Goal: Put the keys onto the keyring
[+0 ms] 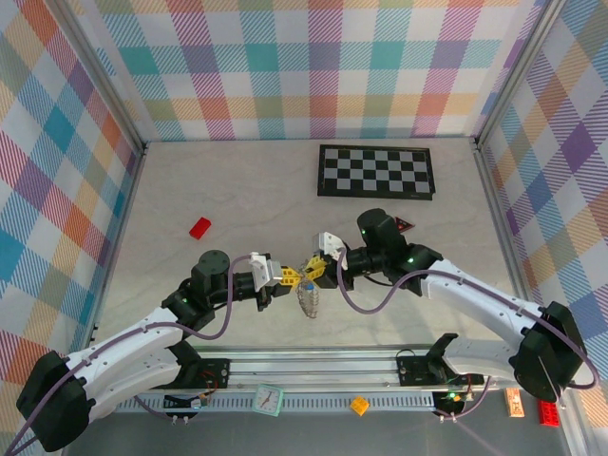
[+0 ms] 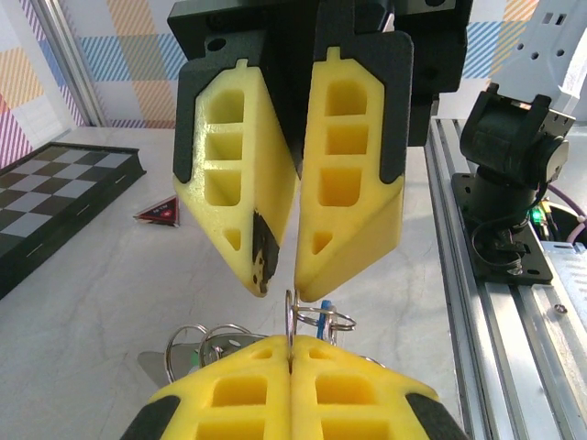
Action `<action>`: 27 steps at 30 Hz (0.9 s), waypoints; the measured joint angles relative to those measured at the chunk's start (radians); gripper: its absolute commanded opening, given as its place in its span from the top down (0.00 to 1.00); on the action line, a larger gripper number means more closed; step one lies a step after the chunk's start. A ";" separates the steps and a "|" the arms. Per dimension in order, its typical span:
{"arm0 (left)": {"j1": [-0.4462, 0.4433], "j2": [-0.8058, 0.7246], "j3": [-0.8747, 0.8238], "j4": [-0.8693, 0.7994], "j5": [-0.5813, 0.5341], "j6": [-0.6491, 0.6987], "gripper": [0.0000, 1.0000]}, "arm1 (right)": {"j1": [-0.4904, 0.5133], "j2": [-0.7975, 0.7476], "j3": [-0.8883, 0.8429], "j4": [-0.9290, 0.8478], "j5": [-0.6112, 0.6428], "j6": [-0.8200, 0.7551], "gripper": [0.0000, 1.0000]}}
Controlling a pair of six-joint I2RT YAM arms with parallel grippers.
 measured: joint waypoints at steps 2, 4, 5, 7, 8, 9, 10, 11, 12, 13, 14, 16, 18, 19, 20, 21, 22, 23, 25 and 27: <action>-0.001 0.001 0.000 0.001 0.000 0.000 1.00 | 0.000 0.007 0.000 0.001 -0.009 0.003 0.80; -0.003 0.003 0.000 0.001 0.000 0.000 1.00 | 0.000 0.014 0.000 0.001 -0.016 0.003 0.79; -0.003 0.005 0.000 0.001 0.000 0.000 1.00 | 0.000 0.016 0.000 0.001 -0.019 0.003 0.79; -0.003 0.007 0.000 0.001 0.000 0.000 1.00 | 0.000 0.017 0.000 0.001 -0.022 0.003 0.80; -0.004 0.007 0.000 0.001 0.000 0.000 1.00 | 0.000 0.017 0.000 0.002 -0.023 0.003 0.81; -0.004 0.007 0.000 0.001 0.001 0.000 1.00 | 0.000 0.017 0.000 0.003 -0.023 0.003 0.82; -0.004 0.007 0.000 0.001 0.001 0.000 1.00 | 0.000 0.018 0.000 0.003 -0.023 0.003 0.83; -0.004 0.007 0.000 0.001 0.001 0.000 1.00 | 0.000 0.018 0.000 0.003 -0.023 0.003 0.85; -0.004 0.008 0.000 0.001 0.001 0.000 1.00 | 0.000 0.018 0.000 0.004 -0.026 0.003 0.85; -0.005 0.008 0.000 0.001 0.002 0.000 1.00 | 0.000 0.020 0.001 0.006 -0.029 0.003 0.86; -0.005 0.009 0.000 0.002 0.003 0.000 1.00 | 0.000 0.023 0.002 0.006 -0.032 0.003 0.86; -0.005 0.012 0.000 0.002 0.005 0.000 1.00 | 0.000 0.037 0.008 0.006 -0.040 0.003 0.86; -0.004 0.014 0.000 0.002 0.005 0.000 1.00 | 0.000 0.048 0.013 0.006 -0.048 0.003 0.86; -0.004 0.015 0.000 0.002 0.005 0.000 1.00 | 0.000 0.053 0.015 0.005 -0.052 0.003 0.89; -0.004 0.015 0.000 0.002 0.004 0.000 1.00 | 0.000 0.055 0.018 0.004 -0.056 0.003 0.93; -0.004 0.015 0.000 0.002 0.003 -0.001 1.00 | 0.000 0.058 0.021 0.000 -0.059 0.002 0.98; -0.004 0.015 0.000 0.002 0.001 -0.001 1.00 | -0.001 0.060 0.026 -0.005 -0.060 0.000 1.00; -0.004 0.015 0.000 0.002 -0.001 -0.002 1.00 | -0.003 0.061 0.029 -0.010 -0.061 -0.003 1.00; -0.004 0.015 0.000 0.002 -0.007 -0.006 0.85 | -0.004 0.061 0.036 -0.026 -0.059 -0.017 1.00; -0.005 0.014 0.000 0.002 -0.021 -0.007 0.77 | -0.004 0.061 0.049 -0.054 -0.055 -0.029 1.00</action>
